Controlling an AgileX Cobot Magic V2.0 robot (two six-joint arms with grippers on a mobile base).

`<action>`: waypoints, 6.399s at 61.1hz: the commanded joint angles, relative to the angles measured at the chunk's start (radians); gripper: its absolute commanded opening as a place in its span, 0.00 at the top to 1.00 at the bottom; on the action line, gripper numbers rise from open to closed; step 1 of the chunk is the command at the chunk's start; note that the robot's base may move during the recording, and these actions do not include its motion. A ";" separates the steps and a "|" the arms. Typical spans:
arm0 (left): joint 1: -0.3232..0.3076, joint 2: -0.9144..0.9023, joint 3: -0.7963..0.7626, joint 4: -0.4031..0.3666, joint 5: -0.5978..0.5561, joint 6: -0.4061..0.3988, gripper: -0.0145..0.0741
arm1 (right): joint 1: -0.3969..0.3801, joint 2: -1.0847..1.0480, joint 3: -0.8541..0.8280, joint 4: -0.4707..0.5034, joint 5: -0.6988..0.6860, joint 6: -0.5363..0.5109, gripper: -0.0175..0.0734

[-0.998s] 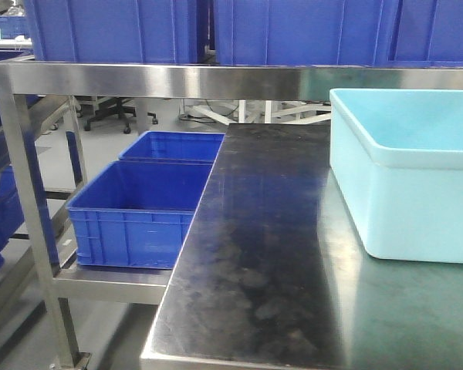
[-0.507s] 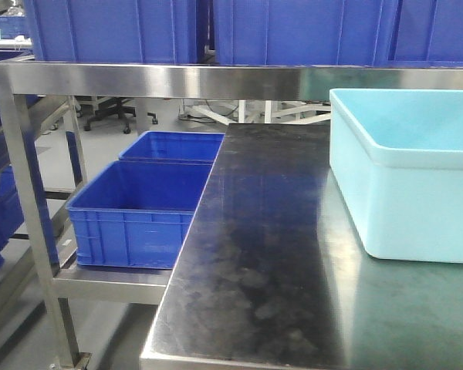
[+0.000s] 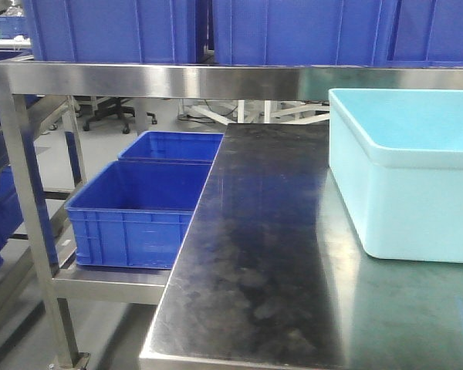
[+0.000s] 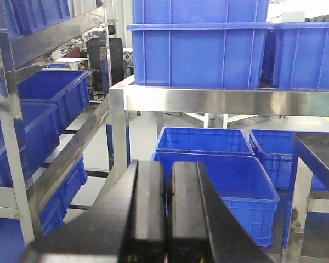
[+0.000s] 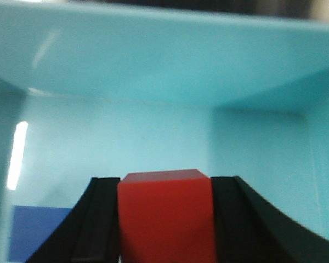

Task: Pick red cube and place on left shelf
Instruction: 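Lift the red cube up out of the tub with the right gripper, then hold the red cube raised above the tub rim in the right gripper, then drive the base away from the table, keeping the cube in the right gripper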

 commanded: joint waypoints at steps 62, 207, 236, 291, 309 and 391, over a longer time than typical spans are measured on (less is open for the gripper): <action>0.002 -0.014 0.025 0.000 -0.086 0.000 0.72 | 0.454 -0.621 0.213 0.064 -0.119 -0.002 0.75; 0.002 -0.014 0.025 0.000 -0.086 0.000 0.72 | 0.454 -0.808 0.430 0.062 -0.252 -0.002 0.75; 0.002 -0.014 0.025 0.000 -0.086 0.000 0.72 | 0.454 -0.806 0.430 0.062 -0.251 -0.002 0.75; 0.002 -0.014 0.025 0.000 -0.086 0.000 0.72 | 0.454 -0.806 0.430 0.062 -0.248 -0.002 0.75; 0.002 -0.014 0.025 0.000 -0.086 0.000 0.72 | 0.454 -0.806 0.430 0.062 -0.248 -0.002 0.75; 0.002 -0.014 0.025 0.000 -0.086 0.000 0.72 | 0.454 -0.806 0.430 0.062 -0.248 -0.002 0.75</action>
